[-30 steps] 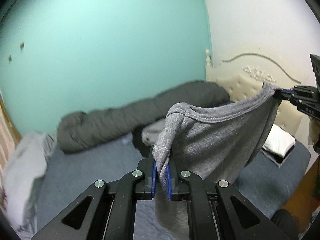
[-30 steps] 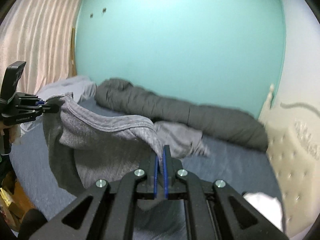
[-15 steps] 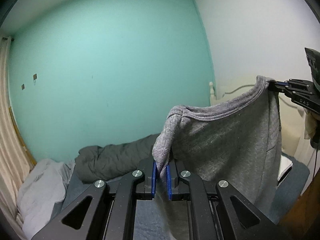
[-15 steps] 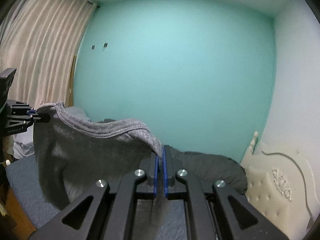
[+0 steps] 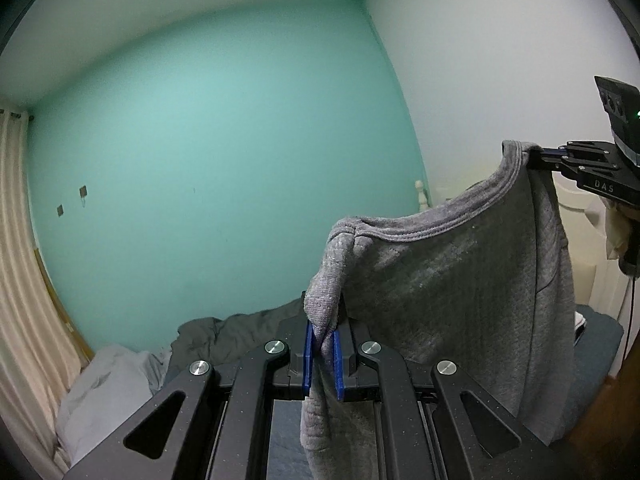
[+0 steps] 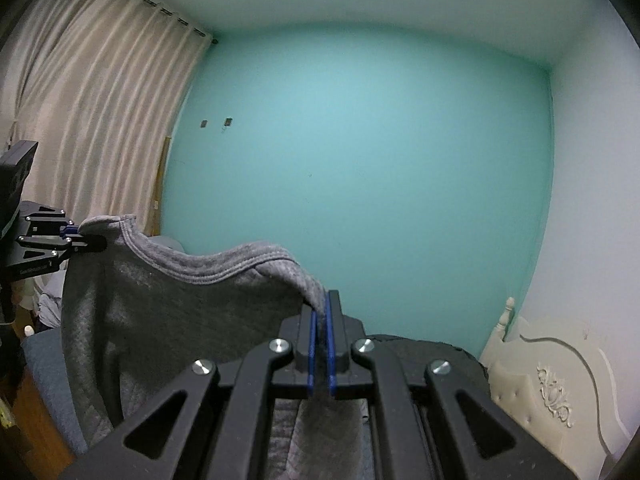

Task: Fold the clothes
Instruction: 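Lift the sweater with both grippers, spreading it between them to shake it out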

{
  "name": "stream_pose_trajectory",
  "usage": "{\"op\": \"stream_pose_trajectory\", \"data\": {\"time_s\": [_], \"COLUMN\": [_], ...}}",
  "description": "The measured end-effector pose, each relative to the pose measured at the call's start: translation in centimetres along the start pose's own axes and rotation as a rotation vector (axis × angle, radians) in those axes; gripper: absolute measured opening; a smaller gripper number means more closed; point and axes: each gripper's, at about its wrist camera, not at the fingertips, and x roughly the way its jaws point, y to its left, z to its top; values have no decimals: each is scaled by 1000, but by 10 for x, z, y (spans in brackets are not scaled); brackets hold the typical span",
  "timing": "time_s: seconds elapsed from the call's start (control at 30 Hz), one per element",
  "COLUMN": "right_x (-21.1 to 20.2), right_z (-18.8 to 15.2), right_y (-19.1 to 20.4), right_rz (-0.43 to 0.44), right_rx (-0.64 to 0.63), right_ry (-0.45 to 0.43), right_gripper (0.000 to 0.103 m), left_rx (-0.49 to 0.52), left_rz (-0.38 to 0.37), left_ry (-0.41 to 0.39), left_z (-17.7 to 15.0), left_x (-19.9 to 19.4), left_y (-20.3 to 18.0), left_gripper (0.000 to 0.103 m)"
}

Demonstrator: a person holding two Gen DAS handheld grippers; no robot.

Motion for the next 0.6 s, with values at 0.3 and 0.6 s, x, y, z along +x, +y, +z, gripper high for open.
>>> {"op": "stream_pose_trajectory", "data": {"time_s": [0.3, 0.6], "right_x": [-47, -71], "right_z": [11, 34], "right_y": [5, 8], "right_rz": [47, 59], "right_rx": [-10, -22], "right_ry": [-60, -106], "right_gripper": [4, 4], "left_rx": [19, -24], "left_rz": [20, 1], "left_ry": [-58, -86], "left_z": [9, 17], "left_x": [-36, -58], "left_y": [9, 21], "left_gripper": [8, 8]}}
